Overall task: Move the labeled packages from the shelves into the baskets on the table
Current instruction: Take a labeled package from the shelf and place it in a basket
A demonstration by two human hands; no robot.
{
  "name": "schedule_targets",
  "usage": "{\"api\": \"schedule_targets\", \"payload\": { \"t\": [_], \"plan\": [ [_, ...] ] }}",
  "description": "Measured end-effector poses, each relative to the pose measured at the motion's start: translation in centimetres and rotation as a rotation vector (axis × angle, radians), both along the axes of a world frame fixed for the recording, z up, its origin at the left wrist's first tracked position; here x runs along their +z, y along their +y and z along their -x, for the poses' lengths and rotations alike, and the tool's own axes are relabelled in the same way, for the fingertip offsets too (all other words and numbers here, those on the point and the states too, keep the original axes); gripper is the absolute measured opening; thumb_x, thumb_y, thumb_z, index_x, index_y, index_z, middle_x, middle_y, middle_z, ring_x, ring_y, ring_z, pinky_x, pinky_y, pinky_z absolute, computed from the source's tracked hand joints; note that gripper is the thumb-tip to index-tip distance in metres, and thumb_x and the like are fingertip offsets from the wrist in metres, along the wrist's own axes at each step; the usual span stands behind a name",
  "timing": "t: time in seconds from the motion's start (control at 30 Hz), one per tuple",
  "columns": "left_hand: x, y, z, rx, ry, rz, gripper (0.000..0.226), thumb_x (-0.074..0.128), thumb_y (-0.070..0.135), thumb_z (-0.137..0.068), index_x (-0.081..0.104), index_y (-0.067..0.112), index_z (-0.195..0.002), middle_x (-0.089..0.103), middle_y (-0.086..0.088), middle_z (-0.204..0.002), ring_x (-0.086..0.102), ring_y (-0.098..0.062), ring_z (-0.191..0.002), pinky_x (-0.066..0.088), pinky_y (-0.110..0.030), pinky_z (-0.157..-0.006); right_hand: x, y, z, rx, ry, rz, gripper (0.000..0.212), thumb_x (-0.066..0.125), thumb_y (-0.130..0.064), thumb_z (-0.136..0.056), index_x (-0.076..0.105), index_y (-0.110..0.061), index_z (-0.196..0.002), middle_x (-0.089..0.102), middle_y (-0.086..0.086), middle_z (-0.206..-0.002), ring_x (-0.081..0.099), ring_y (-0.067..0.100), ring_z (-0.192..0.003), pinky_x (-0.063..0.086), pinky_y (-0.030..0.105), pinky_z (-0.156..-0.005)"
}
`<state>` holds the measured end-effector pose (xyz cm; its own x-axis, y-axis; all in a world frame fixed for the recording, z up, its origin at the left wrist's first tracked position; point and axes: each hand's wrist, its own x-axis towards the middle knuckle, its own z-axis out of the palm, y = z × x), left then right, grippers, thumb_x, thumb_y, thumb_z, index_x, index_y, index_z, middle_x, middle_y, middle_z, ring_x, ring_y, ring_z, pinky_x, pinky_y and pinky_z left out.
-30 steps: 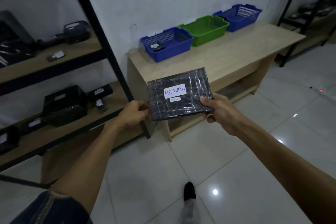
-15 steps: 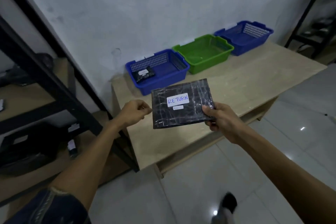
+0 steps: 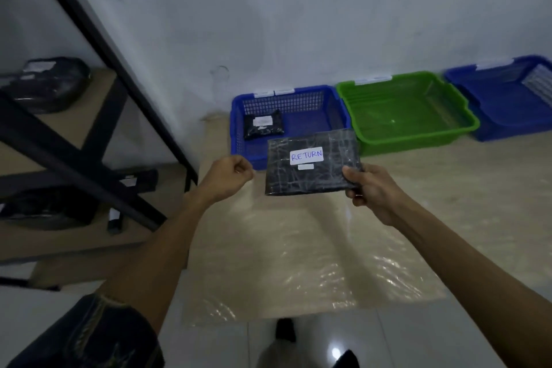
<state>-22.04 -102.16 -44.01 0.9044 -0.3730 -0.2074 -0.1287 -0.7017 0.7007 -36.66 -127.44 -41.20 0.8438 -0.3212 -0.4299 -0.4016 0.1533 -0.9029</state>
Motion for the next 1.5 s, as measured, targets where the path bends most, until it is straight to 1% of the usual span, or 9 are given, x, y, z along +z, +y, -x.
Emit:
{"api": "schedule_targets", "payload": {
  "t": [0.3,0.47,0.6,0.97,1.03,1.1,1.17,1.3,1.5],
  "plan": [
    [-4.1,-1.0,-8.8,0.110,-0.168,-0.055,0.045,0.068,0.022,-0.087,0.052,0.009,-0.128,0.050,-0.012,-0.126,0.050,-0.024,-0.115,0.040,-0.030,-0.094,-3.9,-2.0,-11.0,0.015,0.104,-0.021,0.014,0.056,-0.015,-0.095,0.053,-0.011,-0.082,0.049,0.002,-0.068,0.044,0.009,-0.042,0.028,0.020,-0.038],
    [-6.7,-1.5,-12.4,0.059,-0.208,-0.127,0.066,0.057,0.049,-0.083,0.042,0.012,-0.135,0.050,-0.010,-0.131,0.047,-0.028,-0.120,0.045,-0.049,-0.097,-5.3,-2.3,-16.3,-0.009,0.145,0.034,0.009,0.059,-0.013,-0.094,0.053,-0.006,-0.093,0.050,0.006,-0.070,0.044,0.006,-0.036,0.029,0.017,-0.033],
    [-7.9,-2.4,-13.6,0.060,-0.194,-0.193,0.077,0.052,0.036,-0.096,0.009,0.008,-0.154,0.009,-0.012,-0.161,0.009,-0.028,-0.148,0.013,-0.043,-0.120,-6.3,-1.9,-19.9,0.008,0.238,0.116,0.011,0.061,-0.015,-0.093,0.056,-0.005,-0.090,0.050,0.004,-0.064,0.043,0.008,-0.037,0.027,0.018,-0.033],
    [-11.1,-3.7,-14.3,0.180,-0.183,0.002,0.067,0.044,0.012,-0.099,0.005,0.008,-0.153,0.015,-0.010,-0.160,0.021,-0.025,-0.145,0.021,-0.035,-0.117,-9.9,-0.4,-24.6,0.106,0.436,0.247,0.021,0.063,-0.011,-0.090,0.053,-0.011,-0.071,0.053,0.004,-0.066,0.040,0.014,-0.047,0.029,0.012,-0.028],
    [-11.1,-3.7,-14.3,0.182,-0.189,0.032,0.069,0.044,0.013,-0.099,0.003,0.011,-0.154,0.020,-0.010,-0.159,0.028,-0.025,-0.141,0.029,-0.037,-0.114,-10.7,-0.2,-24.8,0.131,0.442,0.267,0.022,0.065,-0.014,-0.089,0.054,-0.013,-0.070,0.057,0.003,-0.070,0.047,0.013,-0.051,0.042,0.016,-0.038],
    [-11.3,-3.7,-14.2,0.183,-0.199,0.052,0.070,0.044,0.014,-0.098,0.002,0.012,-0.154,0.023,-0.009,-0.158,0.032,-0.026,-0.139,0.034,-0.044,-0.112,-11.5,0.0,-24.9,0.173,0.467,0.323,0.019,0.068,-0.019,-0.087,0.056,-0.014,-0.072,0.063,0.006,-0.081,0.058,0.017,-0.067,0.055,0.027,-0.065],
    [-11.5,-3.7,-14.2,0.187,-0.203,0.064,0.071,0.045,0.013,-0.098,0.002,0.013,-0.154,0.027,-0.009,-0.156,0.036,-0.026,-0.136,0.036,-0.045,-0.110,-12.0,-0.1,-24.9,0.250,0.517,0.431,0.018,0.068,-0.026,-0.085,0.060,-0.010,-0.082,0.066,0.010,-0.091,0.063,0.024,-0.083,0.054,0.037,-0.081],
    [-11.5,-3.8,-14.1,0.191,-0.194,0.069,0.073,0.046,0.013,-0.098,0.000,0.015,-0.154,0.032,-0.010,-0.153,0.041,-0.025,-0.131,0.038,-0.038,-0.105,-12.2,0.0,-24.9,0.400,0.601,0.622,0.039,0.063,-0.039,-0.085,0.061,-0.005,-0.103,0.064,0.012,-0.097,0.062,0.029,-0.092,0.052,0.038,-0.080],
    [-11.7,-3.7,-14.1,0.190,-0.206,0.074,0.078,0.051,0.009,-0.094,0.000,0.014,-0.154,0.032,-0.011,-0.153,0.037,-0.026,-0.134,0.033,-0.034,-0.107,-12.3,0.2,-25.1,0.510,0.604,0.785,0.036,0.060,-0.038,-0.088,0.058,-0.004,-0.098,0.064,0.017,-0.105,0.061,0.031,-0.096,0.048,0.036,-0.078]
  ]
}}
